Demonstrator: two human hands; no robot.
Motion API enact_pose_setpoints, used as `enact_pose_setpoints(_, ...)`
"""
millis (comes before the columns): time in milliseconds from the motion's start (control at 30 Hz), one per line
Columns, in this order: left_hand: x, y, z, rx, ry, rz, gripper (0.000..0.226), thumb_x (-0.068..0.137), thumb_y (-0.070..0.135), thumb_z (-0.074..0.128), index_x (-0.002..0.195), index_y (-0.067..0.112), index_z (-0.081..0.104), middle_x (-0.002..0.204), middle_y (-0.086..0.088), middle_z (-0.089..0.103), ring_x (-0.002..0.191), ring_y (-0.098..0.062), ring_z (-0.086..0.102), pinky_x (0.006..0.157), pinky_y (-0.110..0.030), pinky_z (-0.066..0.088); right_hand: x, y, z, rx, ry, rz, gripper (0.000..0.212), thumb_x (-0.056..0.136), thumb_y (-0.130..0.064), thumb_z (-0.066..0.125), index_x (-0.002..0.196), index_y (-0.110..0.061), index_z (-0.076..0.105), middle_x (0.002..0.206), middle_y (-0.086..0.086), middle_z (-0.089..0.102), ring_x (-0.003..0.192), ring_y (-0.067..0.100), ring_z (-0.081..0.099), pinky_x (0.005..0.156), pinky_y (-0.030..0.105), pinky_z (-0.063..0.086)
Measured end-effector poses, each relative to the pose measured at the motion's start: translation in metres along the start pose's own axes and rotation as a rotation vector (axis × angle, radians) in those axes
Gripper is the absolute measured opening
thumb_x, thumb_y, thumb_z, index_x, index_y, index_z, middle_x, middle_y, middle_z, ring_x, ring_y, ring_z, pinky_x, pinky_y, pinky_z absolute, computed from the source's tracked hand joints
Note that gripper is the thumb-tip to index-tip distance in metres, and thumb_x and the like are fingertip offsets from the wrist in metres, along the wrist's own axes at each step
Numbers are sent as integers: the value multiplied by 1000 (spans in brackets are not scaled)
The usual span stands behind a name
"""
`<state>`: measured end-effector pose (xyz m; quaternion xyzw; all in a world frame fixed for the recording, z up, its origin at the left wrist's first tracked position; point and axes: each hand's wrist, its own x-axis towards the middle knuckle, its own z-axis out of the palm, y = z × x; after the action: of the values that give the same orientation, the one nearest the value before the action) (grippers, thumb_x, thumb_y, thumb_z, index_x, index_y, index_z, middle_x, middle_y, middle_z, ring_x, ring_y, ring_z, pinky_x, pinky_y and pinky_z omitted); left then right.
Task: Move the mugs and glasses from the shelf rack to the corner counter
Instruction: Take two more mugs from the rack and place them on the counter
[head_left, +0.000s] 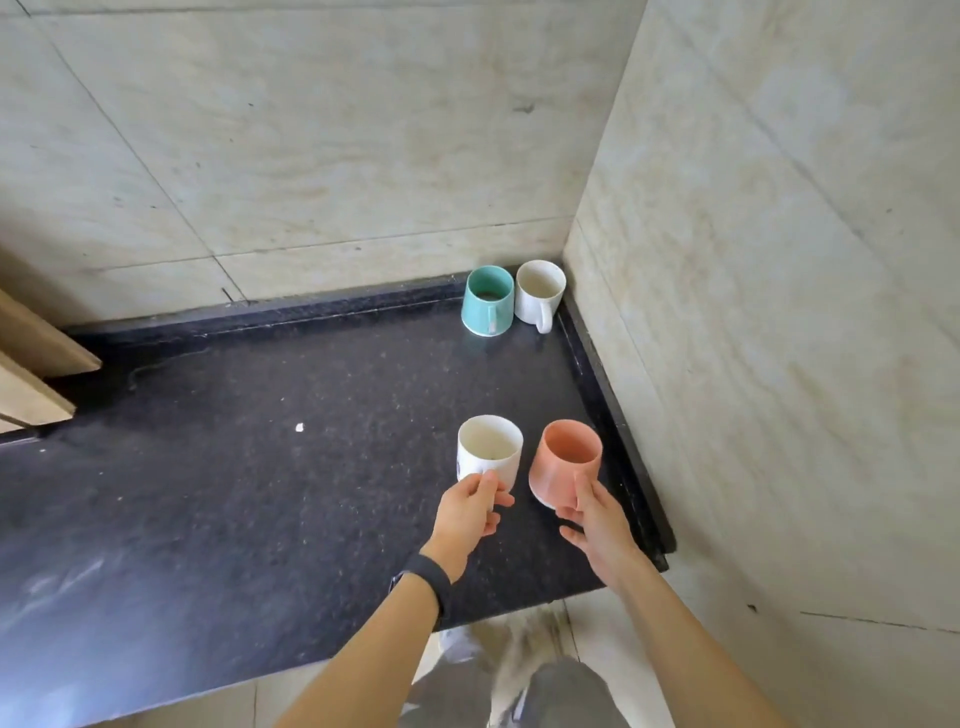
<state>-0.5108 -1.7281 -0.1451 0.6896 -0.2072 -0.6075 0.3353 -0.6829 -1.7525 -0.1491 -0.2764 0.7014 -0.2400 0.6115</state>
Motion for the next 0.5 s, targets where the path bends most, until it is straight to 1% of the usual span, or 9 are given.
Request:
enact_pose_setpoints(67,16,10,1,29,-23,-2,29,103,34,45,97,17,68,95,2,73,69,-11,52,62,-23,47,15,-15,2,32,-22,12,56,99,-53,46,147,-25,40,134,4,56,110,18,61,97,41,51)
enact_pose_setpoints(133,31,18,5,55,-37,-6,28,103,35,45,98,20,68,98,3,71,72,-11,53,62,-23,44,31,-29,4,75,-41,18,56,100,-51,46,148,-25,40,133,2,56,111,18,60,98,41,49)
enact_pose_setpoints(233,55,28,11,83,-46,-6,28,103,38,44,96,24,68,90,5,62,73,-10,53,60,-22,42,57,-47,7,108,-26,37,53,101,-48,47,147,-23,41,129,1,56,110,18,59,99,42,47)
enact_pose_setpoints(333,75,37,17,109,-52,16,29,103,38,44,102,25,70,90,5,59,75,-9,54,59,-20,43,83,-61,10,174,-19,62,48,103,-42,47,143,-18,45,122,2,56,107,20,58,98,41,48)
enact_pose_setpoints(400,86,42,21,100,-38,32,29,103,38,44,103,26,70,91,6,58,76,-10,55,61,-21,44,96,-72,12,220,2,72,38,104,-38,47,135,-16,49,118,4,56,101,20,58,100,43,47)
enact_pose_setpoints(433,90,45,24,91,-32,36,28,103,38,44,101,28,69,92,6,59,77,-10,55,64,-23,46,103,-77,12,233,18,74,29,105,-35,47,127,-16,52,118,5,56,97,19,57,101,43,47)
enact_pose_setpoints(500,99,50,28,79,-24,40,27,103,39,44,101,30,69,98,6,63,80,-11,57,68,-25,49,114,-84,14,227,39,73,16,105,-29,46,111,-16,53,119,9,56,93,19,58,96,41,48)
